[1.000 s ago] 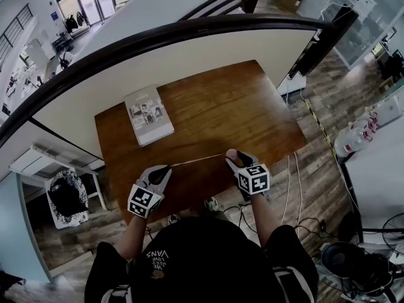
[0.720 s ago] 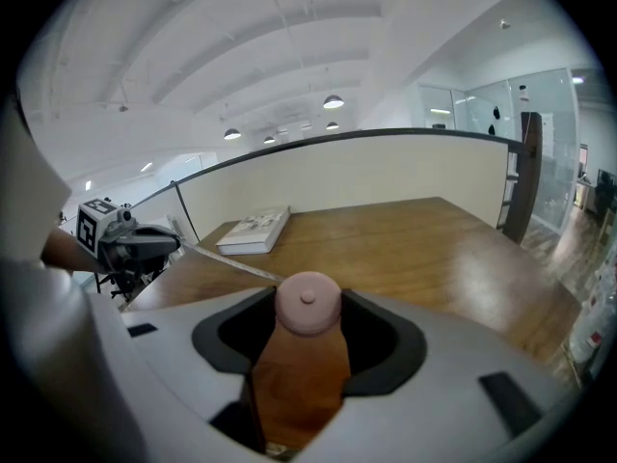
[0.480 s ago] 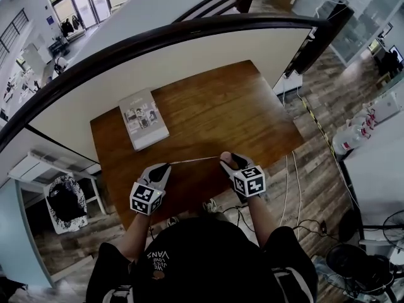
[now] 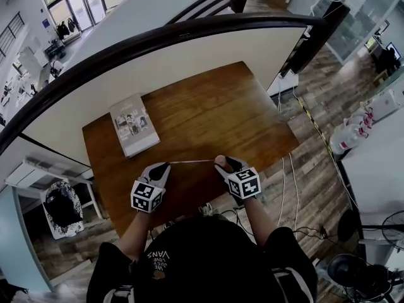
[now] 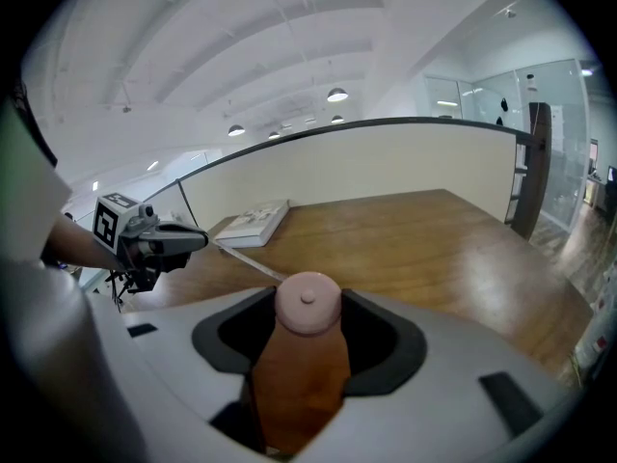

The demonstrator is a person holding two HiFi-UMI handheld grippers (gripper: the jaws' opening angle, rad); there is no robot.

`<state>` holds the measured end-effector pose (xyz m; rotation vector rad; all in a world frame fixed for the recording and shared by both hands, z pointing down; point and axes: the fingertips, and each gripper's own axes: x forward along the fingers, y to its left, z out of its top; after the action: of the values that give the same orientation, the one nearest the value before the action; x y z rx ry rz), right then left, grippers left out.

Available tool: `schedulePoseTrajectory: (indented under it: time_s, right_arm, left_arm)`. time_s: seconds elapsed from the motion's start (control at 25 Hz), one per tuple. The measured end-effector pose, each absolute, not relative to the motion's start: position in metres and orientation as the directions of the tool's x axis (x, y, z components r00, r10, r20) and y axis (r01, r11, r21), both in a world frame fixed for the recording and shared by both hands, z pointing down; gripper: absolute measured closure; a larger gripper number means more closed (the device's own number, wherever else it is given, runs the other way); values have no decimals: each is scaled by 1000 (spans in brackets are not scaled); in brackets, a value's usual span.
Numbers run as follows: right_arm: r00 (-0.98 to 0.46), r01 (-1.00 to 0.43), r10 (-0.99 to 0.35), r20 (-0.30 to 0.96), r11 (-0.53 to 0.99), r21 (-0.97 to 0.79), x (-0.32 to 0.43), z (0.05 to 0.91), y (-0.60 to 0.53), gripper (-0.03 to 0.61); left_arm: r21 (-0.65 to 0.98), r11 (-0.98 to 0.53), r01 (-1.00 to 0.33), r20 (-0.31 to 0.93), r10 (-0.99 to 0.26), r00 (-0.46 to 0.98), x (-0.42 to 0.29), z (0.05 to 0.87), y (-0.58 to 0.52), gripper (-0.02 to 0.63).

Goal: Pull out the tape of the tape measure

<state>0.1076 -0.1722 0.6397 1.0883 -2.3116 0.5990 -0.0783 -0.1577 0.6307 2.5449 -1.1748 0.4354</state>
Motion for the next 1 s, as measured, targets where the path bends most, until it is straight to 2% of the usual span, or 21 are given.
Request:
schedulePoseTrajectory:
  time_s: [0.52, 1.0]
  right_arm:
    - [-520, -802, -555, 649, 578, -148, 146, 664, -208, 359]
    - [-449, -825, -546, 707, 558, -92, 160, 703, -219, 359]
  left_arm:
    - [162, -600, -784, 446, -664, 600, -33, 663, -206, 595]
    - [90, -595, -798, 635, -583, 506, -16, 725, -230, 595]
